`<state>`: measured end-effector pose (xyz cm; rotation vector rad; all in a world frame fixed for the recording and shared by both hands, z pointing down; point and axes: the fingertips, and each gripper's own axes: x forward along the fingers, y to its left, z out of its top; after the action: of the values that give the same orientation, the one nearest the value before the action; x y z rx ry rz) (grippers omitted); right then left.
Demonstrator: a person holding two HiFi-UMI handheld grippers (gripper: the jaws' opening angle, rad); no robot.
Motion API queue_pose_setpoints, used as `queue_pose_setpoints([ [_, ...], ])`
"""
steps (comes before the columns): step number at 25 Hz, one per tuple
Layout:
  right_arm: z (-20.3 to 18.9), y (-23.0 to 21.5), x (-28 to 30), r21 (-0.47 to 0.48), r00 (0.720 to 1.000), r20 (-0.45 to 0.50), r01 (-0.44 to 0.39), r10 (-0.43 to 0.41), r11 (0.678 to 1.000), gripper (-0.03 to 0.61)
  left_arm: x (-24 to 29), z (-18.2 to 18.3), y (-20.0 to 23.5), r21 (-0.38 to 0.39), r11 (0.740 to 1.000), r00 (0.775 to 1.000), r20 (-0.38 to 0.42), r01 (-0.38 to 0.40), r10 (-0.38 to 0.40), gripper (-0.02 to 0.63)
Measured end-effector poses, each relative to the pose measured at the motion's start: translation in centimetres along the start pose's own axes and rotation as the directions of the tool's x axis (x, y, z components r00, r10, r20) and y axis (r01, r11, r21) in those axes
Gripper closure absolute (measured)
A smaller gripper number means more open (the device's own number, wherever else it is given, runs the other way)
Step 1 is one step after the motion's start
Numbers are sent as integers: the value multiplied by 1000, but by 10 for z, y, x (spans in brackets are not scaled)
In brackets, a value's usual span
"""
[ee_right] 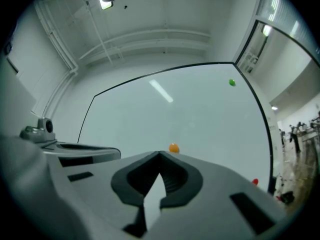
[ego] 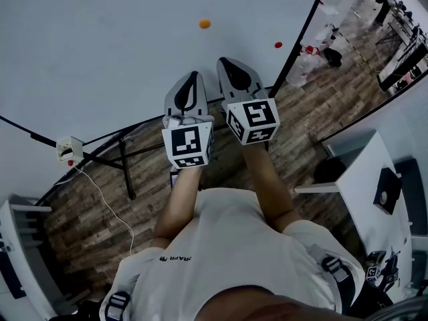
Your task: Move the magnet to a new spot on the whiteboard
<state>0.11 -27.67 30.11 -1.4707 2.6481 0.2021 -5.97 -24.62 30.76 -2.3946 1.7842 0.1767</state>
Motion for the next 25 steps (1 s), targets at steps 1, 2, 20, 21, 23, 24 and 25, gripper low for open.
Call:
queue_pose_setpoints([
  [1, 0, 0, -1, 2, 1000, -1, 0, 0, 1000, 565, 1, 1, 0, 3, 1000, 1000, 2, 1, -1, 611],
  [2, 0, 0, -3, 4, 1000, -2, 0, 0, 1000, 565, 1, 2, -1, 6, 1000, 1000, 4, 2, -2, 611],
  [20, -16, 3, -15, 26, 1000, -30, 7, -6, 1000, 565, 5, -6, 1, 6, 1000, 1000, -24, -5, 5, 611],
  [21, -16, 3, -15, 27, 1000, -30, 7, -6, 1000, 565, 5, -6, 1, 7, 1000, 1000, -24, -5, 6, 611],
  [23, -17, 2, -16, 30, 1000, -31, 7, -6, 1000, 565, 7, -9, 1, 6, 1000, 1000, -28, -4, 5, 611],
  [24, -18, 1, -16, 32, 999, -31, 8, -7, 999, 565, 7, -11, 0, 5, 1000, 999, -32, -2, 3, 611],
  [25, -19, 0, -17, 35, 999, -32, 10, -8, 999, 565, 8, -13, -1, 4, 1000, 999, -36, 0, 0, 611],
])
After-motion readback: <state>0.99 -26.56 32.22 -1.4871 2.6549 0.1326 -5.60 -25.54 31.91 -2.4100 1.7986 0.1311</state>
